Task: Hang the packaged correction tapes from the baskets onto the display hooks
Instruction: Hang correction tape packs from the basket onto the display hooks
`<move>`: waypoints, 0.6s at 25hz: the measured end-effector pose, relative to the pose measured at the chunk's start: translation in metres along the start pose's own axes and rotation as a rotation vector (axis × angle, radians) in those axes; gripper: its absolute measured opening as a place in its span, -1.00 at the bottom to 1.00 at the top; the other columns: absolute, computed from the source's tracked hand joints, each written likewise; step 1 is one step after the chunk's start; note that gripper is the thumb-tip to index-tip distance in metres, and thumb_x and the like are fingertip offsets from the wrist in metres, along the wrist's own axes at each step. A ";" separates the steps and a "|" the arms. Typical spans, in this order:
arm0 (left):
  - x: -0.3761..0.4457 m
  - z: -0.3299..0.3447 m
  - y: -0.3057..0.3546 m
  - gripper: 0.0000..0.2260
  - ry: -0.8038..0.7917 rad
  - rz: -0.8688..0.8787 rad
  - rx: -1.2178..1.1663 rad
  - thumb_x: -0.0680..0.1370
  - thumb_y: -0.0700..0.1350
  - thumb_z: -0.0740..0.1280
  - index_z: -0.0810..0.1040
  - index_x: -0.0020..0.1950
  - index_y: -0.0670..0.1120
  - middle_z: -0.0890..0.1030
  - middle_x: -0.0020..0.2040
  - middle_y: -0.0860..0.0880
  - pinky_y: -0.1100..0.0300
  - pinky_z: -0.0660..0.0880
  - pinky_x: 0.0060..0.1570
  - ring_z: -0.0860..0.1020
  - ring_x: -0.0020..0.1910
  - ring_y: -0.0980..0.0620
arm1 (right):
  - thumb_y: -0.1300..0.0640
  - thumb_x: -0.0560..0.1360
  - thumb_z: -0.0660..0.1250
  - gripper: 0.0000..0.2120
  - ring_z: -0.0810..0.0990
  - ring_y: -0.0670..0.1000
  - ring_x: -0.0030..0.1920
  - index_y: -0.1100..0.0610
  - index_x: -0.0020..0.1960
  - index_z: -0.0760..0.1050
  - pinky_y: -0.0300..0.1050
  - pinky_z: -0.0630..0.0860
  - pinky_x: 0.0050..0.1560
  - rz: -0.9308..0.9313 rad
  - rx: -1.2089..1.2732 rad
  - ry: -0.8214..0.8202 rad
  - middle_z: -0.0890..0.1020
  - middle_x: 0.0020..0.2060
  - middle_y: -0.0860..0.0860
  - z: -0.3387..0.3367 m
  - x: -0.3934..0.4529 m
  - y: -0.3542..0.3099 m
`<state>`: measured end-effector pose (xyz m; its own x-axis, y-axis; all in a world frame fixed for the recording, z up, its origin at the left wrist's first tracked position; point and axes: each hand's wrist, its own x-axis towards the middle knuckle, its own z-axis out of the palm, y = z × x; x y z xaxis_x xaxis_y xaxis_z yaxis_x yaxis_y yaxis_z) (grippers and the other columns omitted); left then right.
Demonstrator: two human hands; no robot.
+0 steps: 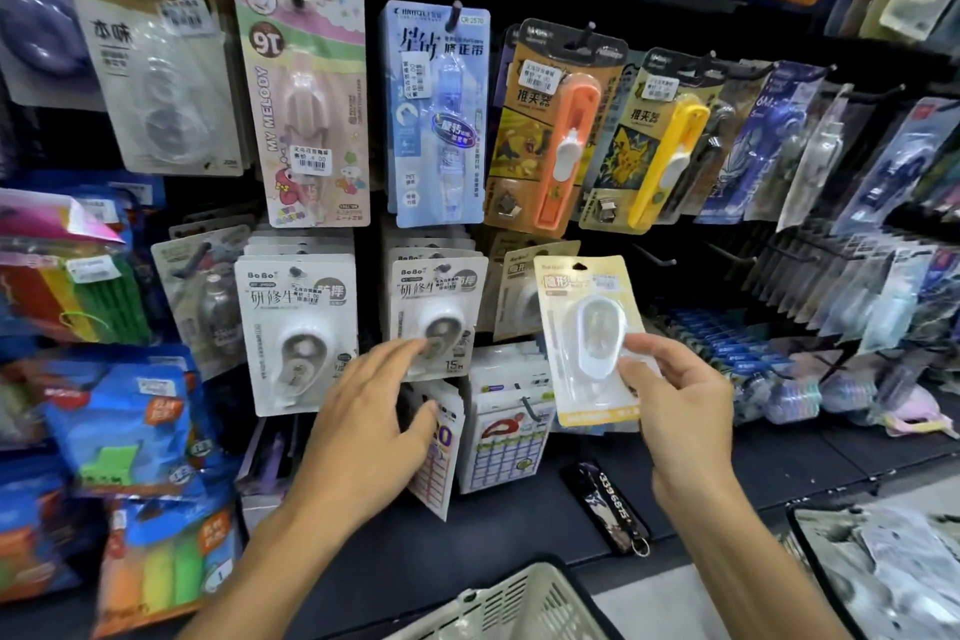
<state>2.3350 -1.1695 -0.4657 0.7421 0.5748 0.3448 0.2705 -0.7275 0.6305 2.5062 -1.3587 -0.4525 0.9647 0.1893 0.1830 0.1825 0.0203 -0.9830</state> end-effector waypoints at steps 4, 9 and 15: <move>-0.003 0.001 0.002 -0.45 0.007 0.017 -0.004 0.58 -0.07 0.38 0.34 0.56 0.10 0.37 0.53 0.12 0.28 0.10 0.42 0.27 0.51 0.11 | 0.25 0.53 0.40 -0.73 0.55 -0.10 -0.22 -0.11 -0.11 0.72 -0.25 0.39 -0.27 0.008 0.024 -0.030 0.74 -0.02 -0.05 0.005 0.006 -0.009; -0.004 0.003 -0.005 -0.41 0.005 0.082 0.042 0.59 -0.06 0.37 0.28 0.60 0.09 0.33 0.57 0.09 0.19 0.08 0.53 0.24 0.55 0.10 | 0.26 0.55 0.36 -0.66 0.65 -0.14 0.08 -0.18 -0.10 0.72 -0.17 0.55 0.05 0.001 -0.013 -0.036 0.72 0.04 -0.16 0.002 -0.003 -0.011; -0.028 0.029 -0.030 -0.41 -0.161 0.118 0.258 0.59 -0.05 0.32 0.25 0.62 0.02 0.34 0.58 -0.01 0.07 0.17 0.52 0.31 0.54 -0.05 | 0.24 0.57 0.41 -0.47 0.62 -0.08 0.06 -0.09 0.46 0.41 -0.12 0.58 -0.08 0.223 -0.071 -0.297 0.45 0.27 -0.21 0.014 -0.004 0.021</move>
<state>2.3238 -1.1741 -0.5144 0.8593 0.4292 0.2781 0.3078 -0.8684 0.3888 2.5037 -1.3449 -0.4745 0.8872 0.4577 -0.0575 -0.0029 -0.1191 -0.9929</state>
